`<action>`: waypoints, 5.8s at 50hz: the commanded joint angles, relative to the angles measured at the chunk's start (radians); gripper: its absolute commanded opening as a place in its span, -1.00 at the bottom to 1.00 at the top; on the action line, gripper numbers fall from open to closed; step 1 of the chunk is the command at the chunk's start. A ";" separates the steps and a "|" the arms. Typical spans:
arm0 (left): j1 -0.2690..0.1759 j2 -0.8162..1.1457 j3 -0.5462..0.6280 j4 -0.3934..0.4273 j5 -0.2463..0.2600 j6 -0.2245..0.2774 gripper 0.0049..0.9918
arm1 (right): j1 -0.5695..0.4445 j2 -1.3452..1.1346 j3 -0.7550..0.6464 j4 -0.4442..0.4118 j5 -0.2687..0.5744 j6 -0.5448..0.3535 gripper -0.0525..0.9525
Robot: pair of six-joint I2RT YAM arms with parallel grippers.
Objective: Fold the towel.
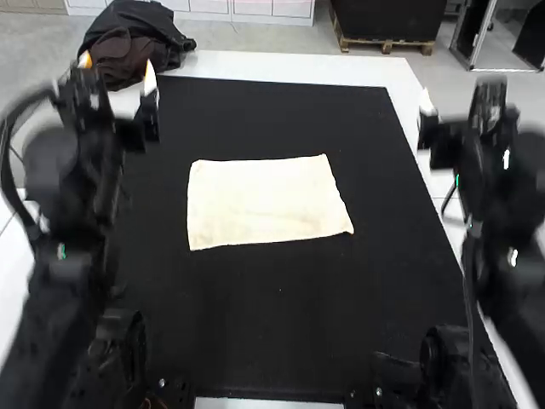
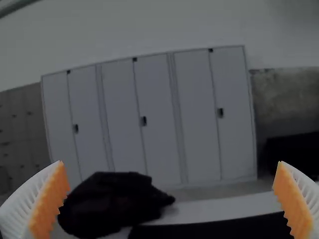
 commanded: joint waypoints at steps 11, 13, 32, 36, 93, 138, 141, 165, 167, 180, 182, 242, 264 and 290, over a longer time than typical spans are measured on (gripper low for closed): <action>-0.001 0.539 0.217 -0.085 -0.013 0.016 0.91 | 0.003 0.491 0.229 -0.188 -0.157 0.294 0.92; -0.004 0.597 0.228 -0.097 -0.021 0.017 0.91 | 0.004 0.536 0.226 -0.197 -0.180 0.308 0.92; -0.007 0.888 0.239 -0.159 -0.016 -0.006 0.92 | 0.007 0.639 -0.026 0.117 0.084 0.215 0.92; -0.005 0.928 0.239 -0.145 -0.008 -0.015 0.93 | 0.010 0.659 0.002 0.074 0.020 0.218 0.92; 0.001 1.444 0.437 0.009 0.147 -0.112 0.93 | 0.214 1.436 0.443 0.226 -0.158 0.245 0.91; 0.002 1.566 0.510 0.047 0.143 -0.076 0.93 | 0.227 1.728 0.674 0.286 -0.147 0.212 0.91; 0.002 1.571 0.510 0.053 0.143 -0.076 0.93 | 0.230 1.737 0.684 0.286 -0.149 0.207 0.91; 0.002 1.611 0.510 0.056 0.116 -0.044 0.92 | 0.236 1.777 0.707 0.291 -0.140 0.189 0.91; 0.002 1.615 0.510 0.058 0.114 -0.039 0.92 | 0.234 1.780 0.707 0.292 -0.135 0.187 0.91; -0.001 1.646 0.504 0.058 0.091 -0.024 0.88 | 0.234 1.797 0.706 0.289 -0.132 0.161 0.85; 0.001 1.649 0.504 0.059 0.090 -0.024 0.88 | 0.234 1.798 0.706 0.289 -0.132 0.163 0.85; 0.068 1.641 0.473 0.199 0.097 -0.021 -0.95 | 0.147 1.772 0.637 0.373 -0.206 0.178 -0.95; 0.037 1.529 0.410 0.197 0.139 -0.043 -0.95 | 0.142 1.660 0.581 0.379 -0.267 0.179 -0.95; 0.025 1.407 0.297 0.194 0.145 -0.055 -0.95 | 0.121 1.548 0.496 0.349 -0.330 0.178 -0.95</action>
